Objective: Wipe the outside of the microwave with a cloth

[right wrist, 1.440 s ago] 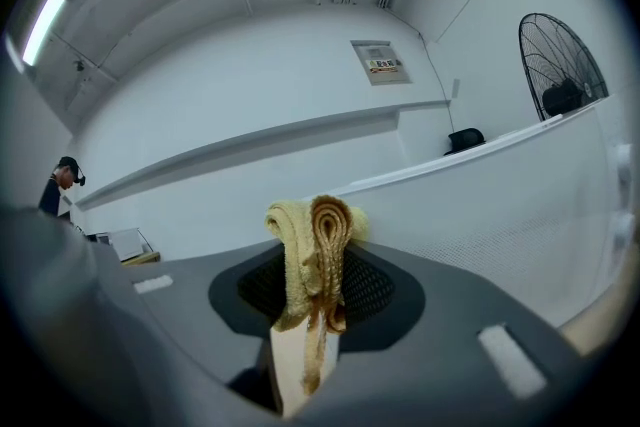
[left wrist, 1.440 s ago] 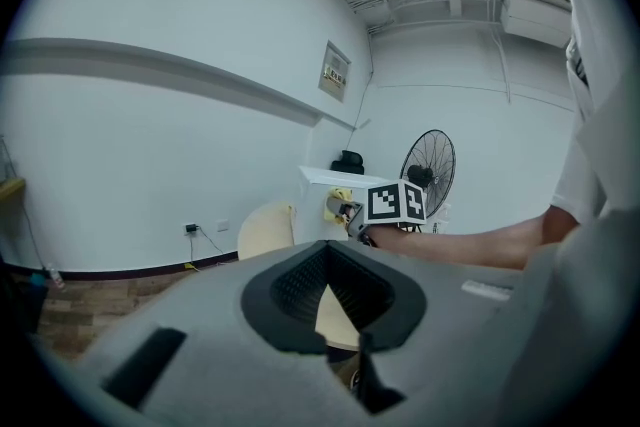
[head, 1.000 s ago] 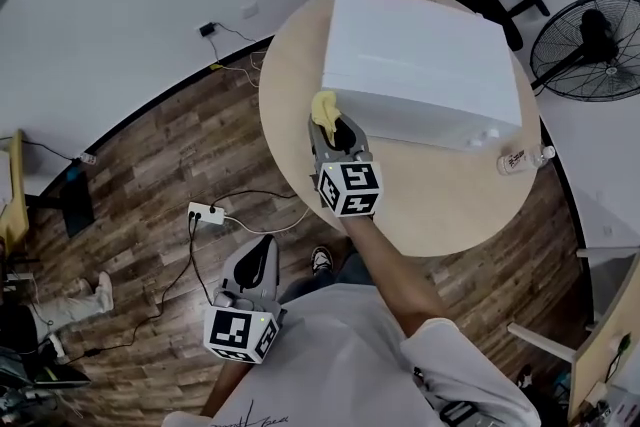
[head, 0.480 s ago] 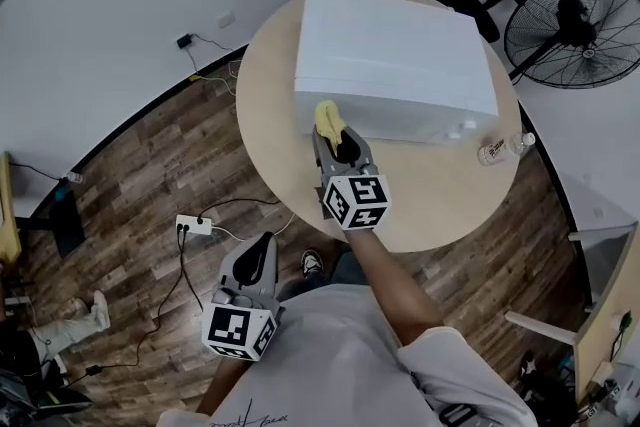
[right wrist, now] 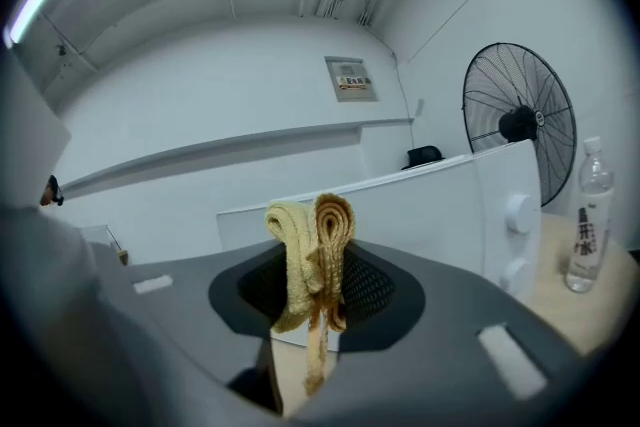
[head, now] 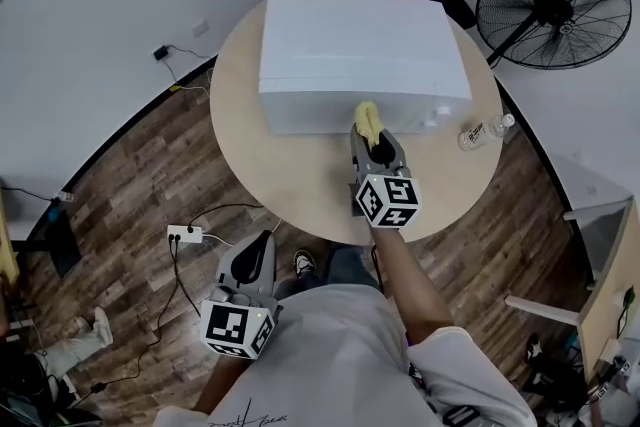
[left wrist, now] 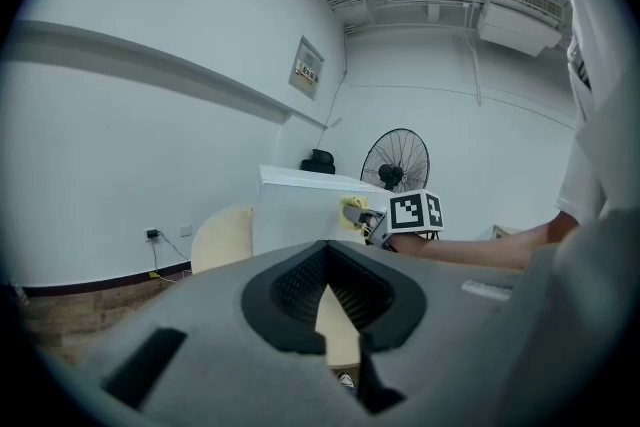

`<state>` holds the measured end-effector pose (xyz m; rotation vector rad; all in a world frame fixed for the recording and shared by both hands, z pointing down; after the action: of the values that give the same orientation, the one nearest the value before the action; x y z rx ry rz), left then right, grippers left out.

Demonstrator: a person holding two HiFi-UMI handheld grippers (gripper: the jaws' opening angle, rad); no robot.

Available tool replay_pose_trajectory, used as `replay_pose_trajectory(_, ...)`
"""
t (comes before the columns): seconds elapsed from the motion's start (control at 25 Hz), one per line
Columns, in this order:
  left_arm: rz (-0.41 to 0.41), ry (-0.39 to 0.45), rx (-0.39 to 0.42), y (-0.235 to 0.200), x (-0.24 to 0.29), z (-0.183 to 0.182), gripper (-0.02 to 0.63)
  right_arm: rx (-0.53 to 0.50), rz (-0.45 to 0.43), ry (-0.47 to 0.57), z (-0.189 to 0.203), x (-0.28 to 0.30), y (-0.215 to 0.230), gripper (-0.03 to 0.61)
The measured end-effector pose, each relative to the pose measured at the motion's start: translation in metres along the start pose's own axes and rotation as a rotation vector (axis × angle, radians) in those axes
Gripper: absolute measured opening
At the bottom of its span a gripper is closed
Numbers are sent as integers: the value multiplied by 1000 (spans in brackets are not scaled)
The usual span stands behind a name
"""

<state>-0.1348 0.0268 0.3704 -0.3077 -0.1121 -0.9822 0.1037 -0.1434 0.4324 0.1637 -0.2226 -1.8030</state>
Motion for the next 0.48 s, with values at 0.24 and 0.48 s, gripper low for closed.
replay_pose_trajectory(0.24, 41, -15, 11, 20, 16, 2, -9, -3, 163, 20, -8, -32, 78, 124)
replay_pose_trajectory(0.48, 85, -47, 31, 37, 38, 1, -9, 0, 325, 36, -14, -63, 151, 124)
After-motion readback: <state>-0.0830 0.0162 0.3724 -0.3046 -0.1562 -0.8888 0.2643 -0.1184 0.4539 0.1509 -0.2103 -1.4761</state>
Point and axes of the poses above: the fingertips, and each gripper's own axes: x forward along the fingers, y to its right, z out of its underside, the point moved 6 cm from there along -x, backward along the fingers, and after that the axes turned 6 degrees about y, right-handed, at the moved point
